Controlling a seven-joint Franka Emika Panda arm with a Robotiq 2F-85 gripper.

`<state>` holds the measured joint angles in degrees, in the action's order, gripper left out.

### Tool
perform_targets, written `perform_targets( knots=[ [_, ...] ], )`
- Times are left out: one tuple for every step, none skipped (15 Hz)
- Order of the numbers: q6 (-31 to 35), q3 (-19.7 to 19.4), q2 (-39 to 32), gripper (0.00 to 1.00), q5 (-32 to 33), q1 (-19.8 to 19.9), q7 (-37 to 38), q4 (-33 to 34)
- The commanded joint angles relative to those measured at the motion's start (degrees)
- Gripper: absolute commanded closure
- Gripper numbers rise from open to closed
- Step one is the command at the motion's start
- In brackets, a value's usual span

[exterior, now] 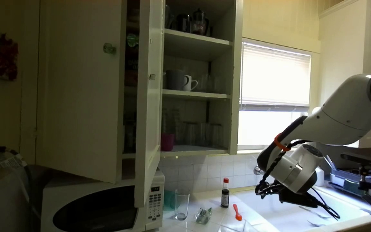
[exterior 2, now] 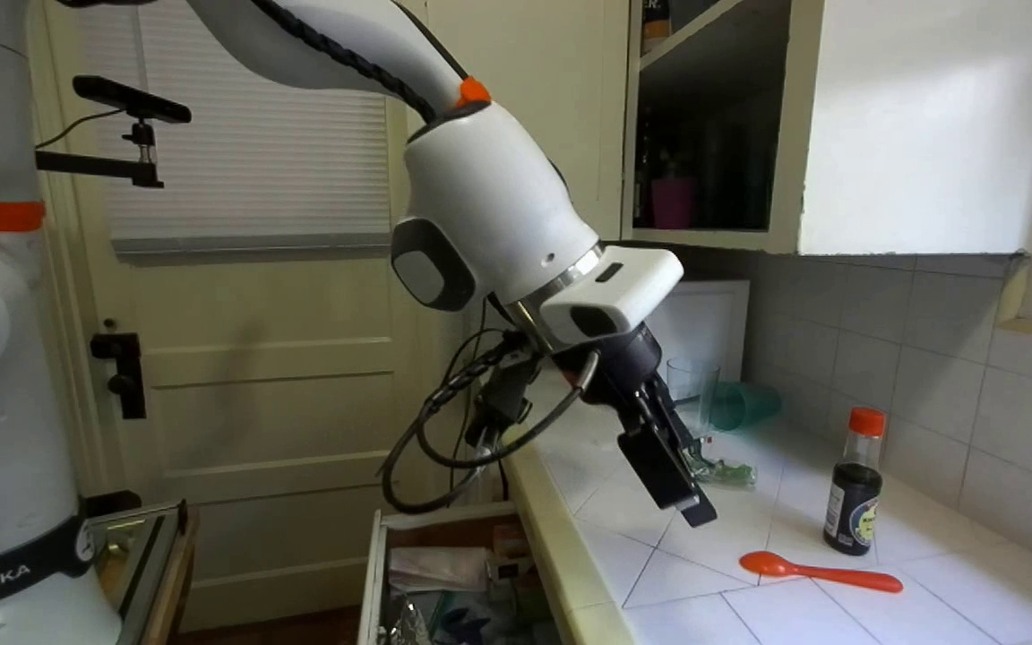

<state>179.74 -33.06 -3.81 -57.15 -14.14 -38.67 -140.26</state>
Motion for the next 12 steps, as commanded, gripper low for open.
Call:
perform_targets(
  knots=[
    [-3.87, -2.15, -9.67, 0.0, 2.6, 0.26, 7.8, 6.13],
    [-4.2, -2.77, -11.28, 0.0, 3.09, -0.04, 9.23, 7.53],
    [-4.32, -2.91, -12.29, 0.0, 3.31, -0.1, 9.58, 8.98],
    [-2.51, 5.33, -12.24, 0.0, 12.86, 8.68, 16.87, 9.04],
    [-4.98, -3.72, -15.29, 0.0, 9.05, -0.05, 13.95, 10.99],
    [-3.98, -4.02, -15.38, 0.0, 12.3, -0.07, 16.38, 10.28],
    [-2.53, -0.9, -12.77, 0.0, 9.04, 2.0, 13.08, 8.87],
    [-0.57, 4.53, -11.87, 0.0, 20.42, 8.42, 22.01, 7.95],
    [-0.58, 3.94, -12.6, 0.0, 20.91, 8.06, 22.43, 8.36],
    [-0.55, 3.71, -12.91, 0.0, 21.1, 7.84, 22.64, 8.47],
    [-1.2, -0.92, -14.42, 0.0, 9.49, 1.98, 13.42, 10.61],
    [-0.42, 2.0, -14.4, 0.0, 7.48, 3.96, 12.31, 12.77]
  ],
)
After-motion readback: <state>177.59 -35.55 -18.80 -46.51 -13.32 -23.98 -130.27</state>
